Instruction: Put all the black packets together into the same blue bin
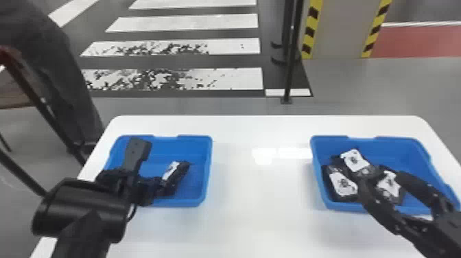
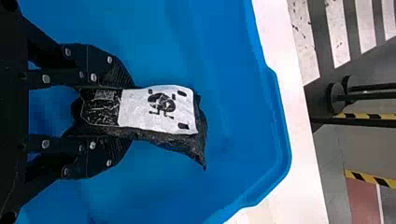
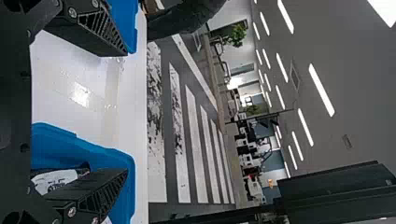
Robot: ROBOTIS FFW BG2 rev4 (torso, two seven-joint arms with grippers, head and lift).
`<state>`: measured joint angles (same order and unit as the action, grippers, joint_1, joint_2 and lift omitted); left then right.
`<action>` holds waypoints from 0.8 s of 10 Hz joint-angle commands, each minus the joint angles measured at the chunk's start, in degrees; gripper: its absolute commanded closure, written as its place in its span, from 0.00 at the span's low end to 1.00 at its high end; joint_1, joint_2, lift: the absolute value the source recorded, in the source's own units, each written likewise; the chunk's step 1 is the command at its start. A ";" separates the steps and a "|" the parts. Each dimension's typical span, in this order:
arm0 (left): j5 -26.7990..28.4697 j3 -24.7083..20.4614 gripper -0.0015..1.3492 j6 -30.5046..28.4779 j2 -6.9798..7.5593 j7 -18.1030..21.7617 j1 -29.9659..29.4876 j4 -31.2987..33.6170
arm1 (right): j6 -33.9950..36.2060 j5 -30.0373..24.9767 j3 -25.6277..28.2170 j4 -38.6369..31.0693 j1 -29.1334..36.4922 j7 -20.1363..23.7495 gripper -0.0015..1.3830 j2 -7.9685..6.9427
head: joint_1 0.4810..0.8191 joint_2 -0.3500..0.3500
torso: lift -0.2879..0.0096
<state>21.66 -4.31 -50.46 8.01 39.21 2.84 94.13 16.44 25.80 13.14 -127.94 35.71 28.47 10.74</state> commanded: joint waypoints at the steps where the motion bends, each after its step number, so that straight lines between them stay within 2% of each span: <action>1: -1.21 -0.95 0.90 2.79 -0.10 -0.10 -0.31 0.44 | -0.13 0.14 0.00 0.19 0.00 0.01 0.10 0.07 | 0.63 0.61 | 0.60; 3: -3.84 -3.35 0.90 6.59 -0.54 -1.24 -2.98 3.95 | -0.13 0.14 0.00 0.61 -0.70 0.01 0.10 0.07 | 0.63 0.61 | 0.60; 5: -6.24 -5.63 0.90 9.40 -1.24 -4.06 -7.76 13.52 | 0.15 1.05 -1.71 2.15 -3.94 0.01 0.10 0.78 | 0.63 0.62 | 0.60; 7: -11.26 -6.89 0.90 15.59 -2.30 -7.31 -12.26 19.85 | 1.98 4.02 -5.94 4.69 -10.69 0.01 0.10 2.01 | 0.63 0.65 | 0.60; 8: -12.06 -6.77 0.90 17.00 -3.53 -10.12 -14.93 23.36 | 2.54 6.31 -9.03 6.37 -14.91 0.01 0.10 2.80 | 0.63 0.66 | 0.60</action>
<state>10.21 -11.02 -34.28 5.12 29.39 -10.63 115.59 18.58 30.90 5.72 -122.51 23.06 28.47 13.11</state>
